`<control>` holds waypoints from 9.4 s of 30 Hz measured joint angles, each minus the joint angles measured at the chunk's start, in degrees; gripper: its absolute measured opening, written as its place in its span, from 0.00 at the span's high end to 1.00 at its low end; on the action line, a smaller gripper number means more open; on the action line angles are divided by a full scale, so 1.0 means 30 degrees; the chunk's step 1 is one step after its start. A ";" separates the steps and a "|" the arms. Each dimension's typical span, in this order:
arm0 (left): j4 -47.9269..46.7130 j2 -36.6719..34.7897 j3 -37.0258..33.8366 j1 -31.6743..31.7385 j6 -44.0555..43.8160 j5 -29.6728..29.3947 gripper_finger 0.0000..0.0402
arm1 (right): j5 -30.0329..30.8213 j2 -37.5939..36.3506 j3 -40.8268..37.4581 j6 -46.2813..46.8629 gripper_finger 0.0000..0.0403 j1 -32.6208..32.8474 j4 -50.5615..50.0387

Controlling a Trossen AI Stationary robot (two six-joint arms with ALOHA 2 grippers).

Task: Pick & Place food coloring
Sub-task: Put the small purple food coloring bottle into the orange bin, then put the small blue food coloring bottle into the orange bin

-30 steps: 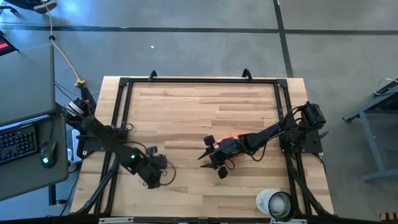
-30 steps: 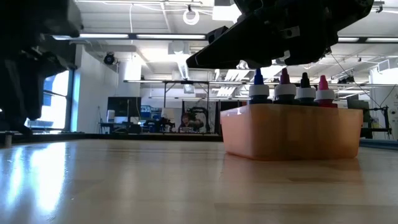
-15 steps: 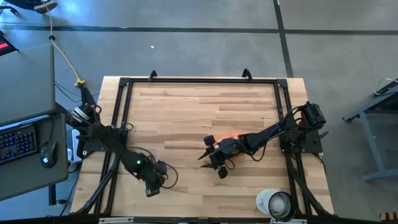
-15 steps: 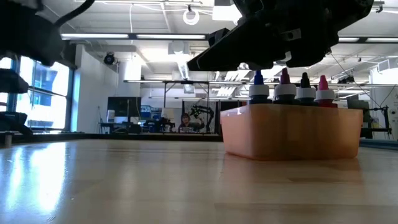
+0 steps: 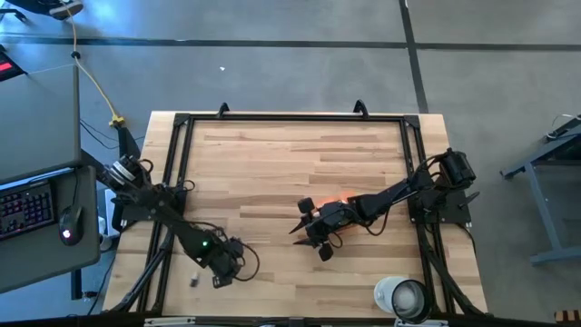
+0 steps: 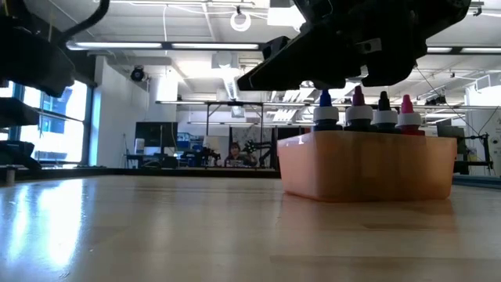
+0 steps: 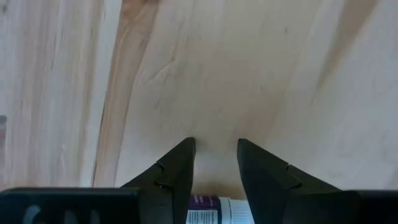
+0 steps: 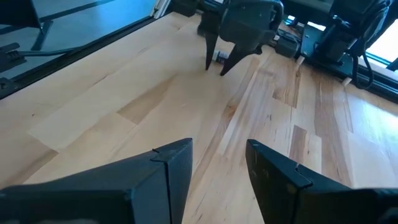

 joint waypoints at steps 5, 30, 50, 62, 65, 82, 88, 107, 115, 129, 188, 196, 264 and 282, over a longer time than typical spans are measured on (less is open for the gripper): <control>-0.0443 0.0015 0.0267 0.0715 -0.4093 0.0863 0.69 | 0.0000 0.0000 0.0000 -0.0046 0.64 0.0000 0.0057; -0.5714 0.0022 0.3425 -0.3285 -2.1416 -0.0605 0.69 | -0.0007 0.0000 0.0000 -0.0706 0.64 0.0000 -0.0132; -0.1510 -0.0063 0.0000 -0.3474 -2.3466 -0.2012 0.69 | -0.0007 0.0000 0.0000 -0.0699 0.64 0.0000 -0.0195; -0.1280 -0.0058 -0.0252 -0.3409 -2.3364 -0.2815 0.85 | 0.0872 -0.0198 -0.0007 -0.0671 0.64 0.0007 -0.0548; -0.1505 0.0020 0.0148 -0.2829 -2.3397 -0.3704 0.85 | 0.1363 -0.1265 -0.0007 -0.0678 0.64 0.0028 -0.1600; 0.6652 0.0197 0.4357 0.8660 0.1456 -1.0609 0.79 | 0.7351 -1.2510 0.0000 0.4599 0.64 0.0000 -1.5034; 1.2606 0.0474 0.4350 1.0978 0.8405 -0.6994 0.79 | 0.7260 -1.3045 -0.0003 0.7159 0.64 0.0000 -1.8640; 1.6748 0.4743 0.4331 1.1039 1.0988 -0.2882 0.79 | 0.8904 -1.3034 -0.2521 0.4674 0.64 0.0007 -1.5669; 1.6021 0.4750 0.4350 1.1035 1.2147 -0.2356 0.79 | 0.9907 -1.3034 -0.2521 0.4665 0.64 0.0007 -1.4781; 1.6285 0.4696 0.4514 1.1039 1.2552 -0.2428 0.59 | 0.9887 -1.3034 -0.2521 0.4670 0.64 0.0007 -1.4745; -0.4147 -0.2054 -0.4337 -0.1394 -0.1833 1.4838 0.58 | 0.6815 -0.6033 -0.2528 0.0529 0.64 -0.0379 -0.6973; -0.3871 -0.0174 -0.4173 -0.2721 -0.2326 1.5188 0.58 | 0.5867 -0.6033 -0.2528 0.0452 0.64 -0.0493 -0.6553; -0.4896 0.0335 0.0488 -0.6026 -2.2763 0.9438 0.58 | 0.3942 -0.6025 -0.2528 0.0952 0.64 -0.0503 -0.6164; -0.3392 0.0363 0.0430 -0.5780 -1.9951 0.7888 0.58 | 0.3940 -0.6025 -0.2528 0.0605 0.64 -0.0503 -0.6168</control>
